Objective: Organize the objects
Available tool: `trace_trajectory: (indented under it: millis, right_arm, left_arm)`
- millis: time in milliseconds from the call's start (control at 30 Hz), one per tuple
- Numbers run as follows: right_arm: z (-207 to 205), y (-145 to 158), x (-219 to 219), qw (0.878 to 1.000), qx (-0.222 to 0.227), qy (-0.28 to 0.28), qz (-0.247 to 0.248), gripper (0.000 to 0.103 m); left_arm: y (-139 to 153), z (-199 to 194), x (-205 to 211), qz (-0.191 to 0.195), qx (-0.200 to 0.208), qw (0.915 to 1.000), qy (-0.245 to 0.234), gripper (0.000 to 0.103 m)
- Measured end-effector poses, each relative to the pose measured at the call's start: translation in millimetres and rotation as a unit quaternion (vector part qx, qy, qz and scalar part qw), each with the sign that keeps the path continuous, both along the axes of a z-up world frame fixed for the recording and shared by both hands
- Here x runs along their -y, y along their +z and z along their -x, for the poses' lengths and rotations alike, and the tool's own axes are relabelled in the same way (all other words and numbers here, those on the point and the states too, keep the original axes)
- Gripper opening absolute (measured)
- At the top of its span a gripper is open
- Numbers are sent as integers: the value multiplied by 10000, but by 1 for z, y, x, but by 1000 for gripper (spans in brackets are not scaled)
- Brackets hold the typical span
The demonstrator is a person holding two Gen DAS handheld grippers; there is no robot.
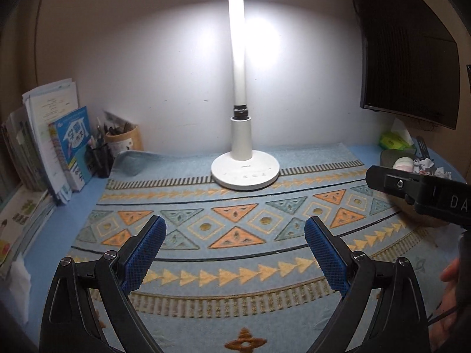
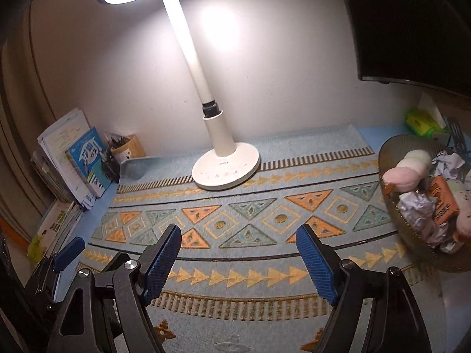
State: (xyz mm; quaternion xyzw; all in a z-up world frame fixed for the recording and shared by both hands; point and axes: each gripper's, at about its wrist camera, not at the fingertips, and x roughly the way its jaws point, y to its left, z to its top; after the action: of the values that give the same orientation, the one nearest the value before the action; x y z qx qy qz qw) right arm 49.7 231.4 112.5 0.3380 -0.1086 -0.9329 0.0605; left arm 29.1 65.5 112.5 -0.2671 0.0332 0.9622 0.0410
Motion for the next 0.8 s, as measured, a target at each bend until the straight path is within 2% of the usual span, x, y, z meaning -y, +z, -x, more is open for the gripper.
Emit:
trace_trajectory:
  millis: [167, 367, 500, 600, 700, 800]
  right_arm:
    - [18, -36, 21, 9994, 290, 102, -184, 79]
    - [39, -81, 30, 9962, 768, -12, -409, 79]
    - [41, -88, 31, 9960, 708, -96, -534, 81]
    - [44, -91, 25, 9963, 761, -134, -373, 96]
    - [48, -96, 24, 9946, 936, -218, -398, 96]
    - [49, -95, 30, 9936, 942, -225, -587, 96]
  left_arm:
    - [-26, 6, 36, -136, 301, 9988, 351, 95]
    - [-64, 29, 57, -42, 757, 9942, 763, 95]
    - [-78, 46, 57, -328, 932, 9925, 721, 95]
    - [-80, 54, 45, -219, 1015, 9931, 552, 95]
    - [-85, 61, 45, -103, 1214, 9901, 702, 95]
    - [-88, 61, 54, -377, 1298, 9886, 668, 95]
